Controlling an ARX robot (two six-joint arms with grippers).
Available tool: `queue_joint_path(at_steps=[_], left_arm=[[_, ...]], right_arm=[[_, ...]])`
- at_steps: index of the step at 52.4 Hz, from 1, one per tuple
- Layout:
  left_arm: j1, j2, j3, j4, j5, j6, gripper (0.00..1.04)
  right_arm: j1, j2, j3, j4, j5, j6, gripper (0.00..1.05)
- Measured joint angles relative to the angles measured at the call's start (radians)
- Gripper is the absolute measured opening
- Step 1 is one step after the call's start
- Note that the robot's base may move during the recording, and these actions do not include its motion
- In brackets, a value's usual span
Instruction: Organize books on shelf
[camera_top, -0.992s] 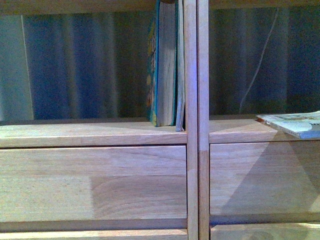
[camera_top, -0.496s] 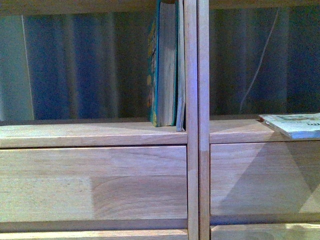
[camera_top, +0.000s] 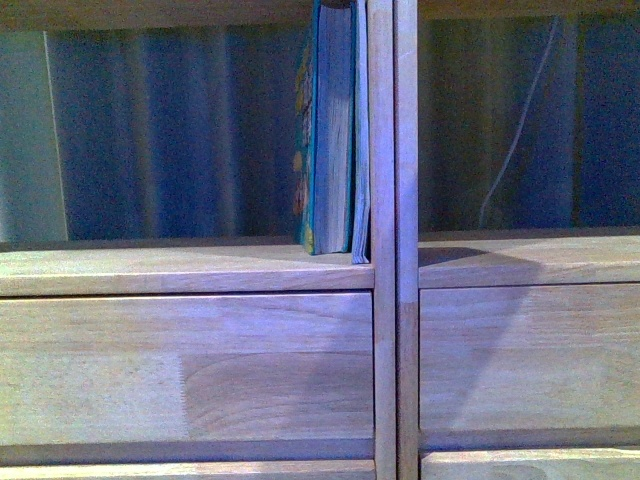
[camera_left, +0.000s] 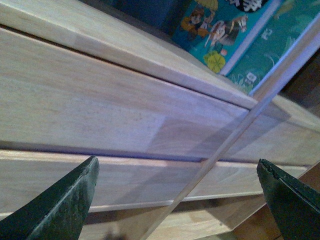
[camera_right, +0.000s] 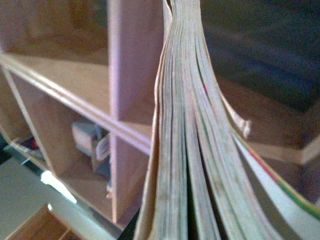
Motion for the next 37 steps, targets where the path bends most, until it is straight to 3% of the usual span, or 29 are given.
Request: queue_joint_path(at_steps=[6, 12, 18, 24, 37], left_arm=[[-0.068, 0.156, 0.188, 0.025, 0.019, -0.185, 0.97], [-0.136, 0.253, 0.329, 0.106, 0.076, -0.4, 0.97], [-0.227, 0.317, 0.437, 0.254, 0.109, -0.682, 0.97], [-0.31, 0.335, 0.465, 0.35, 0.123, -0.846, 0.97], [-0.517, 0.346, 0.468, 0.382, 0.085, -0.911, 0.97]], right_arm=[[0.092, -0.026, 0.0, 0.075, -0.061, -0.111, 0.07], [0.196, -0.029, 0.002, 0.039, -0.111, -0.267, 0.07], [0.31, 0.005, 0.002, -0.006, -0.114, -0.45, 0.07], [0.375, 0.05, 0.004, -0.01, -0.079, -0.526, 0.07], [0.602, 0.152, 0.063, -0.029, 0.015, -0.626, 0.07]])
